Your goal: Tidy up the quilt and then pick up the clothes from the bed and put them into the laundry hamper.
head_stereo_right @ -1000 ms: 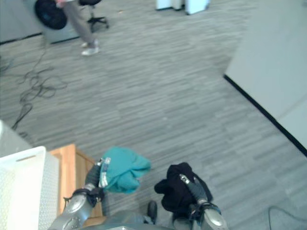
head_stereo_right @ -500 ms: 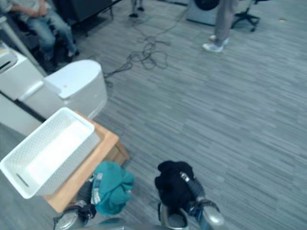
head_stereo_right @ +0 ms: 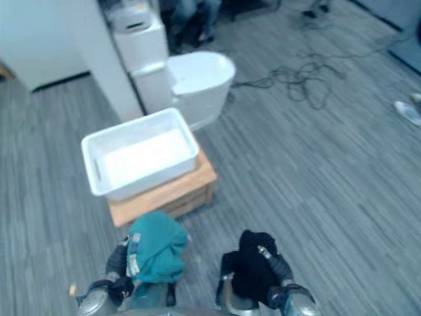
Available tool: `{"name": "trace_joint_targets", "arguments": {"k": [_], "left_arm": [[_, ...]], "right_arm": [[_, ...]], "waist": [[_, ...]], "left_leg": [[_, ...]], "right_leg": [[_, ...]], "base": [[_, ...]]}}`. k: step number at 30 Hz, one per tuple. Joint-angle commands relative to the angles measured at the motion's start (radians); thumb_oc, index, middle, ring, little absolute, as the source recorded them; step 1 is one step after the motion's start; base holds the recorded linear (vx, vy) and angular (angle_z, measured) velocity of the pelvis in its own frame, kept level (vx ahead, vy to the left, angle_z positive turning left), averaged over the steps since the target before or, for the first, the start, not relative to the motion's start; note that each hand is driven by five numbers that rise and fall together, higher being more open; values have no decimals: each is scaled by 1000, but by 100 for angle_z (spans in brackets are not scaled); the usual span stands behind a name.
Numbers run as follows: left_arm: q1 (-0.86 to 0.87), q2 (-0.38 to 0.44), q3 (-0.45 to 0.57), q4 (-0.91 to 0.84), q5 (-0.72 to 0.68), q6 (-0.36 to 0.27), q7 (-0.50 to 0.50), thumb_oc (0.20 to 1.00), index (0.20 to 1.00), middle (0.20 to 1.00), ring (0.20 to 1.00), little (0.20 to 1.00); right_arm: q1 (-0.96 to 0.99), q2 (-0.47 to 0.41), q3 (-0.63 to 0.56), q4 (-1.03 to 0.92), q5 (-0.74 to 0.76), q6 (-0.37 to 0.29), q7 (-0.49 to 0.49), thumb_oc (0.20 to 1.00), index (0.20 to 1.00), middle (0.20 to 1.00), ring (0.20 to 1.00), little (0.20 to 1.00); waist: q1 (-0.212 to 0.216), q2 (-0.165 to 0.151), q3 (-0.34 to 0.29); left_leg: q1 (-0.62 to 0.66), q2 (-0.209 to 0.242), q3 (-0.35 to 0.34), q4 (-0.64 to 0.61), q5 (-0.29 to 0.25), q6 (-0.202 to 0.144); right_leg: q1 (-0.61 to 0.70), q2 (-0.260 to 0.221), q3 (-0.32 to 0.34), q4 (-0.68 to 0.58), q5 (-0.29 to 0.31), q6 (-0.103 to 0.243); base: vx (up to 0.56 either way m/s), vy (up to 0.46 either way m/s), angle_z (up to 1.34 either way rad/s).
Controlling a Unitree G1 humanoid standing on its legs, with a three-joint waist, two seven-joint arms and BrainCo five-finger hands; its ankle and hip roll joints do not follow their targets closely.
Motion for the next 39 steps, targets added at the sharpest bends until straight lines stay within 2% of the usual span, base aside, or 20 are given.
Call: {"name": "trace_joint_targets", "arguments": {"k": [1,4,7,9,10,11,13,15,16,20,22,24,27,28,30,34,35,37,38,39], "left_arm": [[-48,38,57,-68,51,-61,-10,200,200,200,200,200],[-68,42,44,-102,78,-14,1,200,200,200,200,200],[-68,44,24,-109,93,12,11,200,200,200,200,200],[-69,51,7,-93,87,-9,26,200,200,200,200,200],[-89,68,-4,-94,69,-20,40,200,200,200,200,200],[-108,80,-3,-94,57,-33,62,200,200,200,200,200],[-117,84,6,-91,59,-41,71,200,200,200,200,200],[-126,88,15,-97,67,-37,92,200,200,200,200,200],[-128,86,21,-103,52,-43,136,200,200,200,200,200],[-112,68,63,-157,44,-64,222,200,200,200,200,200],[-103,56,93,-191,84,-104,289,200,200,200,200,200],[-95,52,175,-289,139,-146,381,200,200,200,200,200],[-97,58,247,-382,167,-146,392,200,200,200,200,200],[-101,63,304,-453,200,-147,365,200,200,200,200,200],[-106,69,334,-497,219,-145,345,200,200,200,200,200],[-145,94,378,-555,303,-114,345,200,200,200,200,200],[-191,112,386,-552,358,-61,365,200,200,200,200,200],[-227,126,381,-536,376,-33,385,200,200,200,200,200],[-287,150,356,-492,414,27,426,200,200,200,200,200],[-302,155,348,-479,415,40,433,200,200,200,200,200]], "right_arm": [[-61,20,20,-55,1,-110,-56,200,200,200,200,200],[-50,49,18,-46,-7,-106,-69,200,200,200,200,200],[-8,71,21,-54,-5,-107,-119,200,200,200,200,200],[10,82,23,-42,-4,-134,-144,200,200,200,200,200],[16,85,27,-36,3,-166,-155,200,200,200,200,200],[9,93,26,-28,-4,-177,-148,200,200,200,200,200],[-1,106,26,-16,-12,-183,-147,200,200,200,200,200],[-4,111,27,-13,-21,-183,-142,200,200,200,200,200],[19,113,15,-40,-43,-187,-141,200,200,200,200,200],[30,103,-16,-88,-66,-165,-164,200,200,200,200,200],[31,94,-34,-107,-64,-136,-175,200,200,200,200,200],[41,86,-52,-127,-57,-93,-176,200,200,200,200,200],[46,92,-54,-130,-57,-71,-173,200,200,200,200,200],[51,96,-59,-126,-58,-59,-168,200,200,200,200,200],[55,97,-64,-123,-53,-53,-163,200,200,200,200,200],[75,88,-62,-117,-49,-34,-137,200,200,200,200,200],[91,83,-54,-113,-59,-25,-115,200,200,200,200,200],[102,78,-48,-115,-67,-20,-102,200,200,200,200,200],[120,66,-35,-121,-76,-8,-85,200,200,200,200,200],[123,64,-32,-122,-77,-6,-83,200,200,200,200,200]], "waist": [[23,-22,-16],[36,-28,-19],[14,-14,-7],[-15,-4,5],[-46,-4,9],[-62,-18,13],[-73,-24,19],[-86,-29,22],[-93,-34,-4],[-78,-37,-17],[-75,-41,-26],[-65,-46,-39],[-54,-51,-38],[-44,-52,-38],[-43,-52,-39],[-54,-46,-51],[-72,-41,-60],[-86,-38,-64],[-113,-35,-69],[-119,-34,-69]], "left_leg": [[15,75,-33,-75,55,-81],[-3,23,-81,-3,10,-45],[7,-35,-133,49,-22,-10],[38,-59,-167,42,-35,-1],[57,-69,-201,19,-42,3],[75,-82,-208,-7,-53,4],[99,-82,-207,-31,-60,7],[131,-78,-205,-56,-67,10],[139,-74,-213,-80,-58,6],[139,-52,-200,-80,-40,-19],[149,-44,-200,-83,-39,-27],[163,-31,-199,-83,-39,-32],[166,-22,-197,-81,-38,-35],[167,-15,-197,-81,-37,-38],[168,-12,-200,-81,-36,-40],[175,-9,-192,-84,-38,-43],[180,-2,-179,-87,-36,-45],[183,3,-169,-88,-35,-47],[186,13,-151,-89,-33,-50],[186,15,-146,-89,-33,-50]], "right_leg": [[55,-90,-1,-49,14,117],[82,-170,60,40,-4,138],[23,-184,139,212,12,114],[-32,-129,215,228,34,102],[-50,-64,260,163,11,102],[-78,-43,275,63,71,121],[-102,-21,295,6,111,131],[-93,-5,320,-23,120,135],[-47,11,343,-81,120,129],[20,-1,297,-117,101,119],[49,-1,284,-134,93,112],[80,-1,268,-151,83,99],[91,-3,254,-152,80,93],[97,-1,246,-154,76,88],[102,2,246,-156,74,86],[110,7,253,-163,72,84],[111,8,262,-163,70,83],[111,7,269,-162,69,85],[106,7,285,-160,68,89],[105,7,288,-159,67,90]], "base": [[151,260,29],[258,269,3],[284,232,13],[225,70,32],[162,-110,26],[113,-136,39],[103,-158,66],[140,-164,40],[104,-144,37],[103,-64,67],[140,-16,24],[140,-9,15],[71,-40,13],[68,-51,7],[73,-38,4],[109,-12,9],[149,4,2],[138,0,-9],[117,-12,-23],[134,-21,-19]]}}
